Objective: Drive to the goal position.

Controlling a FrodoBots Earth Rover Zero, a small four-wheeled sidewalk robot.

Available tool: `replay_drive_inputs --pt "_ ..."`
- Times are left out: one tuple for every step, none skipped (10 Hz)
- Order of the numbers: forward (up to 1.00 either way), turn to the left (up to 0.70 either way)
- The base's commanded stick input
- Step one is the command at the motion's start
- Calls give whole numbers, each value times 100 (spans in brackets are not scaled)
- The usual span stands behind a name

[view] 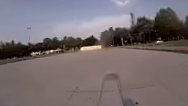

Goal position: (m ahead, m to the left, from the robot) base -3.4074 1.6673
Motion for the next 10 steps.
replay_drive_inputs --pt "0 45" --pt "0 45" --pt "0 45" --pt "0 45" --pt "0 45" --pt "0 45" --pt "0 45" --pt "0 45" --pt "0 45" --pt "0 45"
